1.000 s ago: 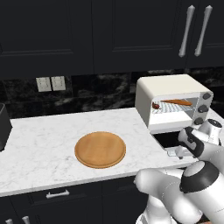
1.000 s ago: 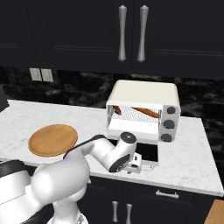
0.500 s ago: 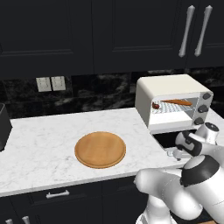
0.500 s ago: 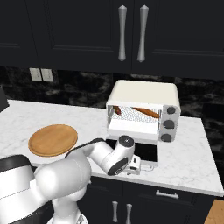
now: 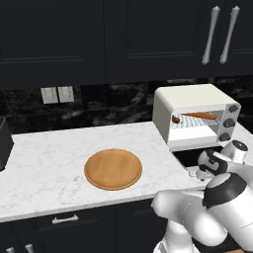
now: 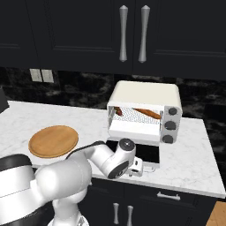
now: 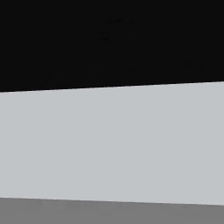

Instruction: Pick up the kebab skewer and baguette bread, and place them inside the toaster oven. Close the toaster oven door and start by setting the timer.

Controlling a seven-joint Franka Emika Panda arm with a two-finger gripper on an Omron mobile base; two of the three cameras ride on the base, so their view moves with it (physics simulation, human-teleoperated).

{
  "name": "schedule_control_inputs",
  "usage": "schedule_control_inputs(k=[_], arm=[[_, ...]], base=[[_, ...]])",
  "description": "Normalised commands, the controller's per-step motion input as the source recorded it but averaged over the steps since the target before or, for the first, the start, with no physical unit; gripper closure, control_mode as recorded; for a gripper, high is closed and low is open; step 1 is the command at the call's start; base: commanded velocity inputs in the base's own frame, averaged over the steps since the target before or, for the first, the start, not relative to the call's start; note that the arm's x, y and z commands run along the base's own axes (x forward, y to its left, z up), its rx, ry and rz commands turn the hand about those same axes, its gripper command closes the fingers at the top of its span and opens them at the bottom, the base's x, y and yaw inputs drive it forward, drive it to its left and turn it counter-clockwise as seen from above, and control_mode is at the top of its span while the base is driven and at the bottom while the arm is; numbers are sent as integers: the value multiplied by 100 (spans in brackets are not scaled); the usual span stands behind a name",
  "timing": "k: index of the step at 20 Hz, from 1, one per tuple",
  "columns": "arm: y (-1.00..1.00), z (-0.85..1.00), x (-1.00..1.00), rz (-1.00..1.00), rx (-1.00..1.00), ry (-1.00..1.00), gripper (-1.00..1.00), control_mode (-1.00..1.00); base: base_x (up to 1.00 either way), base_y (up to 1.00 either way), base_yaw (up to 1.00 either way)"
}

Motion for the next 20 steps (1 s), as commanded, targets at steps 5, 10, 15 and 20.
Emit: schedule_control_inputs(k=[5, 10, 15, 20], arm=[[15, 0, 26, 0, 0, -6, -100, -100], [25, 0, 20, 0, 0, -9, -100, -100], [22, 0, 27, 0, 0, -6, -100, -100], [10, 12, 31, 0, 0, -4, -100, -100]], base=[[0, 0, 0], [0, 0, 0], [0, 0, 0], [0, 0, 0]])
